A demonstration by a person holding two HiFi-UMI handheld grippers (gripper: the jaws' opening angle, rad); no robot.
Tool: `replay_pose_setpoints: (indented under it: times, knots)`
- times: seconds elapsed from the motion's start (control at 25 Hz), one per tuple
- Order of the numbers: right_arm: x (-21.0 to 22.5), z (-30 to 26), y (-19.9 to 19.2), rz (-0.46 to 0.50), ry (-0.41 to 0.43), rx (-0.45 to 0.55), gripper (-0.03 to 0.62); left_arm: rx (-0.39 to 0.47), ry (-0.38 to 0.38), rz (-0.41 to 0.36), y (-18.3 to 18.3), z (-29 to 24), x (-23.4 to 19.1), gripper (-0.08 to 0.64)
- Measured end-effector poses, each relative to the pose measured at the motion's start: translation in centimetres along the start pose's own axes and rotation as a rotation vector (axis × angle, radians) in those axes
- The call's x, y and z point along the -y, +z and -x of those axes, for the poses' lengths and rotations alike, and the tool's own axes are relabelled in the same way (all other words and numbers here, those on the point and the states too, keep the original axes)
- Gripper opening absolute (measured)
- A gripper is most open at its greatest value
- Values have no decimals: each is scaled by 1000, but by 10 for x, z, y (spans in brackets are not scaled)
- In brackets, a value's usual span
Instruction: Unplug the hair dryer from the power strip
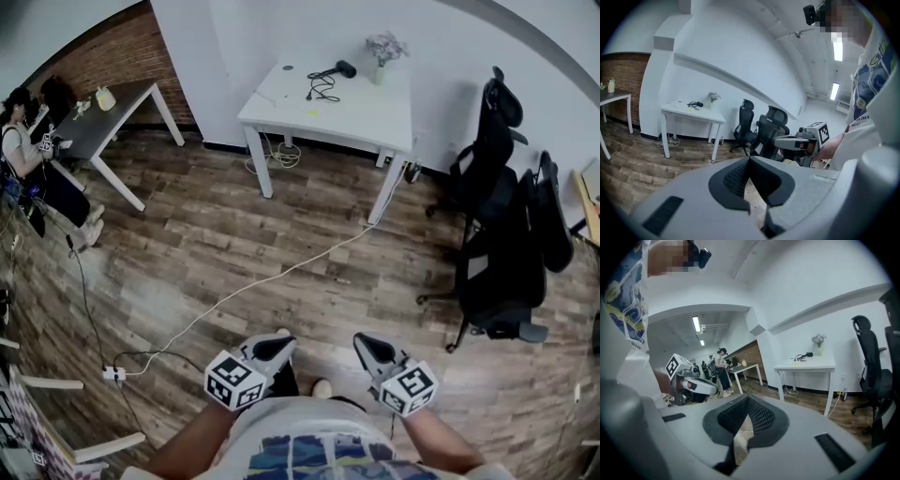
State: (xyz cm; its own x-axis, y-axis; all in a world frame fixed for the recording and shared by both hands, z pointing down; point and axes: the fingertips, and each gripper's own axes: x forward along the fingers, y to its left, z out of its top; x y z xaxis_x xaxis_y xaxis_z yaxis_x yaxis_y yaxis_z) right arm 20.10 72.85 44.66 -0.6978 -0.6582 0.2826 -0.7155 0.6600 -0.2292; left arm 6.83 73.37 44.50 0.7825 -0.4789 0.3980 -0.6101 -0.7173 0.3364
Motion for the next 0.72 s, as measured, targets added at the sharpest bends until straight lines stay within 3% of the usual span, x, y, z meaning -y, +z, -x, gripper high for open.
replay_pose_setpoints:
  times: [0.48,0.56,0.72]
  knots:
    - [24,-144,63,15,-48,-43,3,6,-90,-23,66,-2,-135,2]
    - [28,-166,71,20,-56,-43,46,5,-94,-24,71,0,-158,2]
    - [33,-203,89,30,-81,-20,52,-7,-104,-34,78,3,-199,2]
